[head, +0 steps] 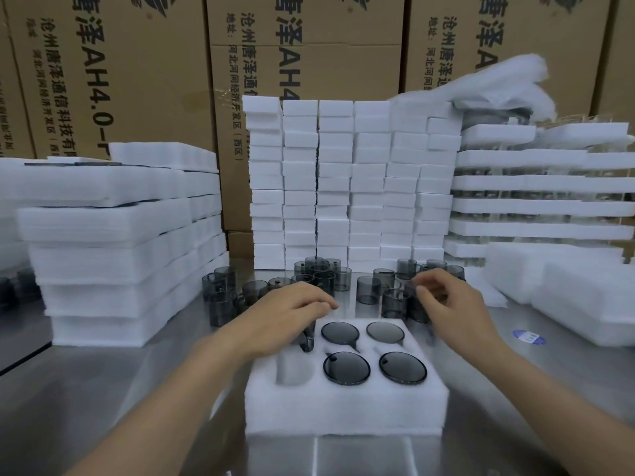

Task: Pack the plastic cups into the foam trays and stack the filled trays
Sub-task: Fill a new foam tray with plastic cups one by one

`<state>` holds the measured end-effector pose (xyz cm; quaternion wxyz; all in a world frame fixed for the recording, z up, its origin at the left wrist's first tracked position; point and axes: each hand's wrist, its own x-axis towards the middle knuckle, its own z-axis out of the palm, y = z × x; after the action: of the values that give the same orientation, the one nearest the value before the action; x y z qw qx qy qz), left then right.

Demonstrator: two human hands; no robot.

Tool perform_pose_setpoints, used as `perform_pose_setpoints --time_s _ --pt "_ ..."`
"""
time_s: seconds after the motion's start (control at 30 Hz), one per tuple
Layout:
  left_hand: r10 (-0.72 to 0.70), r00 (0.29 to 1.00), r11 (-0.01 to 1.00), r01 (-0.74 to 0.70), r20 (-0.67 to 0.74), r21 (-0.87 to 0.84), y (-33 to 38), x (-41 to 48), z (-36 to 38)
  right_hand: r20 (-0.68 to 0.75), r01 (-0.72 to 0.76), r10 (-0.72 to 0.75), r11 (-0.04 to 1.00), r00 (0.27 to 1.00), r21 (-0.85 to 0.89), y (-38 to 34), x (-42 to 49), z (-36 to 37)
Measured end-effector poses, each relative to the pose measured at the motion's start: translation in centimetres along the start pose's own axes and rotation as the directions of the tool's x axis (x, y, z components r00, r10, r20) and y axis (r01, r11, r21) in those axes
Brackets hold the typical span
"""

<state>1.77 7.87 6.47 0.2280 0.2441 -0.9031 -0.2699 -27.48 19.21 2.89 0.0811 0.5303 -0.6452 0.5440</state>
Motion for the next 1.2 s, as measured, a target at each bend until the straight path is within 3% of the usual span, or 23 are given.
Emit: perform_pose_setpoints --time_s 0.1,0.27,0.37,0.63,1.2 --pt "-0.023 0.997 0.981 0.01 0.067 0.192 0.2 -0.1 0.0 -0.043 -0.062 0.054 0.973 0.998 -0.223 3.0 0.6 -0.7" --pt "-0.11 0.988 0.978 0.089 0.106 0.188 -0.1 -0.3 -0.5 -0.025 -0.174 0.178 0.913 0.984 -0.369 6.3 0.9 -1.4" --pt "-0.171 0.978 0.971 0.145 0.123 0.19 -0.5 0.0 -0.4 0.008 -0.188 0.205 0.912 0.979 -0.366 7.1 0.8 -1.3" --pt "-0.196 0.971 0.897 0.122 0.136 0.425 -0.9 0.2 0.8 0.049 -0.235 0.271 0.899 0.961 -0.37 6.5 0.4 -1.2" --pt "-0.363 0.899 0.855 0.216 0.246 0.472 1.2 1.1 0.8 0.147 -0.248 0.325 0.887 0.934 -0.39 5.9 0.1 -1.1"
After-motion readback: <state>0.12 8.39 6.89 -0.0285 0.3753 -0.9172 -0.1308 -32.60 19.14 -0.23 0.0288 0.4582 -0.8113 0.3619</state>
